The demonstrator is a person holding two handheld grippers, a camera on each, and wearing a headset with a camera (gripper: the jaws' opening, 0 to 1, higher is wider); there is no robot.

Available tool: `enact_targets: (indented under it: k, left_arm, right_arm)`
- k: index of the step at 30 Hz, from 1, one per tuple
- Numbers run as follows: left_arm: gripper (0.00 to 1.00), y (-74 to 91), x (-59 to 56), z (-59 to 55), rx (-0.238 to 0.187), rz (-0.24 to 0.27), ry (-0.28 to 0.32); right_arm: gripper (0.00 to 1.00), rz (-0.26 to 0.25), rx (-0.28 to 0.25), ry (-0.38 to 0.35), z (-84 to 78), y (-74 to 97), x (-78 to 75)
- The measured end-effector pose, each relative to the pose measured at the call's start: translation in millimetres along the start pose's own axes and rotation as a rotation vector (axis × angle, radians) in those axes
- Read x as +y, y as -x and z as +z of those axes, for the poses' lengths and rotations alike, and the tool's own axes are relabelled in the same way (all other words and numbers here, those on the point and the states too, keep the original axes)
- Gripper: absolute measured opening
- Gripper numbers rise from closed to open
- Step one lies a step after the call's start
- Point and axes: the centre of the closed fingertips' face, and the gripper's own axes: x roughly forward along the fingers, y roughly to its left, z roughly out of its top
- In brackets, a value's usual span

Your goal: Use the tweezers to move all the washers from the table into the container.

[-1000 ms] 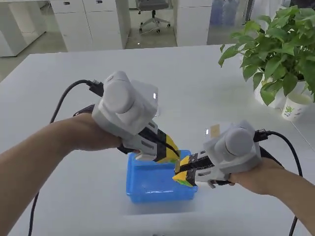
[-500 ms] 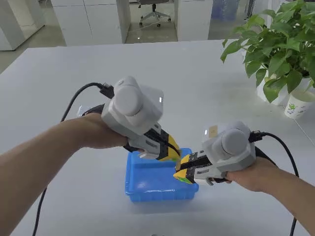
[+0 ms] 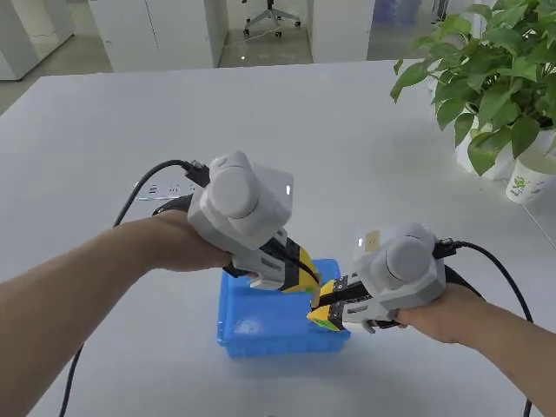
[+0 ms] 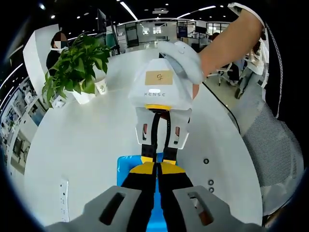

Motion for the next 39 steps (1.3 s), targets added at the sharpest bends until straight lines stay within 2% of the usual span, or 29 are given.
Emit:
enact_targets:
  k: [8, 23, 39]
  left_arm:
    - [0.04, -4.7, -1.5, -5.0, 0.003, -0.007, 0.01]
    - [0.04, -6.7, 1.1, -7.2, -0.002, -0.009, 0.012]
    - [0.05, -1.0, 1.8, -3.7, -0.011, -0.006, 0.024]
  right_arm:
    - [0.11, 0.015, 0.016, 0.016, -5.7, -5.0, 1.3]
    - [0.12, 0.022, 0.027, 0.03, -6.5, -7.9, -0.4]
    - [0.12, 0.02, 0.021, 0.036, -2.5, -3.7, -0.9]
